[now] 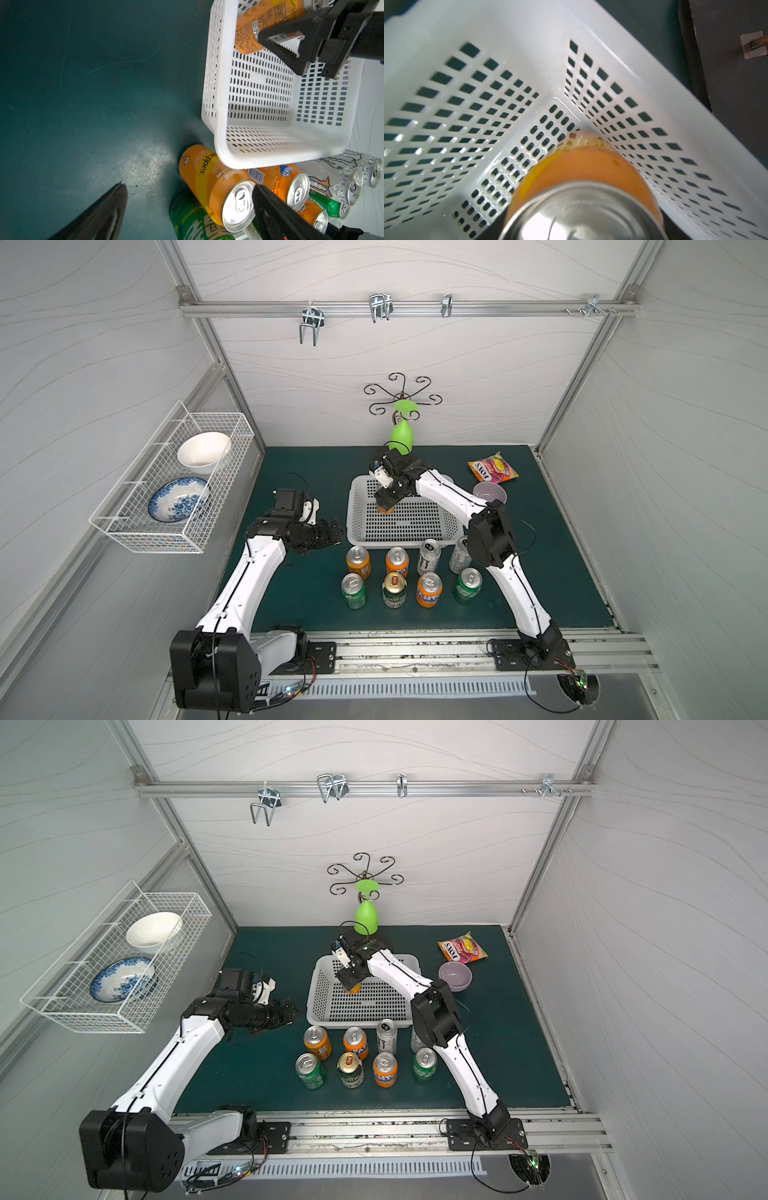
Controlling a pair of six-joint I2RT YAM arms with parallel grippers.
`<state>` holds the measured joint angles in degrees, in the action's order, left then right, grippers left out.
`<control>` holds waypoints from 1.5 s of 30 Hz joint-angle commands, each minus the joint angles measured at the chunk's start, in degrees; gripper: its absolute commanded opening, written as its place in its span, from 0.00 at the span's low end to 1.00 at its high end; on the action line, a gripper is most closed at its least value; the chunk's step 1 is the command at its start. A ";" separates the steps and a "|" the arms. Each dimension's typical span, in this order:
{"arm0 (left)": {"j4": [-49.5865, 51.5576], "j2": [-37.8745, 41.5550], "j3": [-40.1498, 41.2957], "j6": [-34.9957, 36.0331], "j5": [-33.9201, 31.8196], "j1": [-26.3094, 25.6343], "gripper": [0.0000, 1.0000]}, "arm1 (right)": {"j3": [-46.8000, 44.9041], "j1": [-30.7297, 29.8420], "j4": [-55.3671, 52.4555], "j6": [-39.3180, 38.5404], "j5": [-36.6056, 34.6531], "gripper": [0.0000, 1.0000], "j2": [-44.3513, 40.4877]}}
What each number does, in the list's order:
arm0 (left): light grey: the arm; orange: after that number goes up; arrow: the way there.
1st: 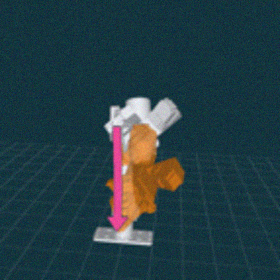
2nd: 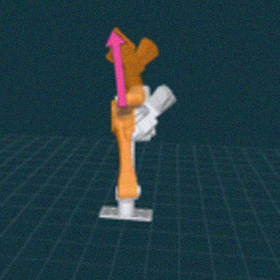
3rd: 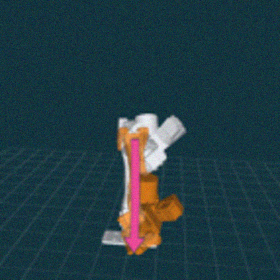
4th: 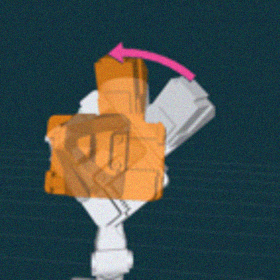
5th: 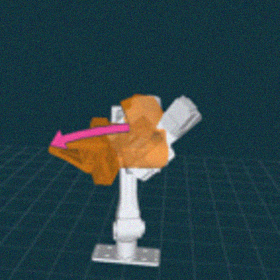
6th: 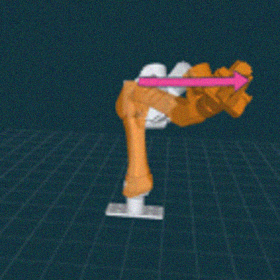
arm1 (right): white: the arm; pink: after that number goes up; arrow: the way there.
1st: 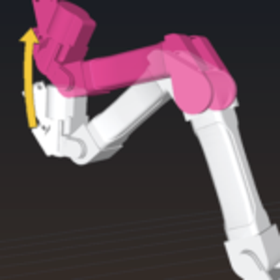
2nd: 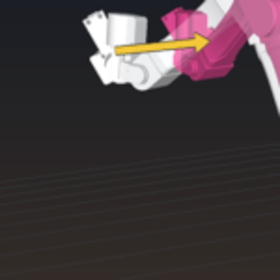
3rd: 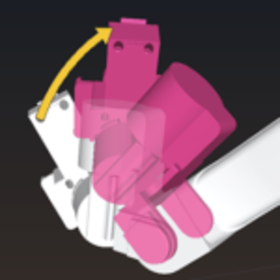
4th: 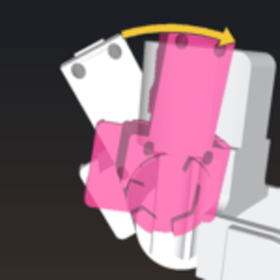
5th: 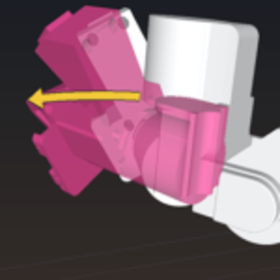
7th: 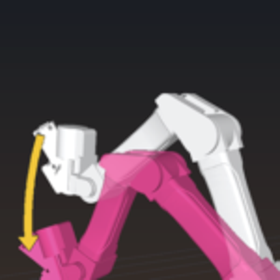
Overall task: Take out the drinks from the basket
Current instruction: Pick up the drink from the basket.
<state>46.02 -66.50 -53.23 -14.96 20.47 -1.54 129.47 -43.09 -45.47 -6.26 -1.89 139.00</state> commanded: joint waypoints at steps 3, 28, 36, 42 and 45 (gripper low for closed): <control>-0.93 -0.12 -1.96 0.89 1.00 0.31 0.98 | 1.44 0.19 -0.04 -0.16 -0.70 0.63 -3.19; -1.14 0.58 -1.90 0.85 1.80 0.31 0.98 | -17.37 -5.40 0.32 -1.03 -8.97 0.61 -35.89; -1.20 0.93 -1.79 0.84 1.85 0.30 0.98 | -27.65 -4.64 -2.90 -1.00 -14.83 0.61 -50.67; -1.15 1.02 -1.79 0.90 1.79 0.31 0.98 | -36.98 0.16 -6.40 1.90 -16.21 0.61 -62.81; -1.15 1.02 -1.79 0.85 1.85 0.30 0.98 | -41.43 3.27 -7.94 3.34 -15.72 0.61 -67.61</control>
<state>46.00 -66.37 -53.23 -14.96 21.67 -1.54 90.19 -42.04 -53.39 -5.32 -16.08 75.79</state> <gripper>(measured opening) 0.984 0.698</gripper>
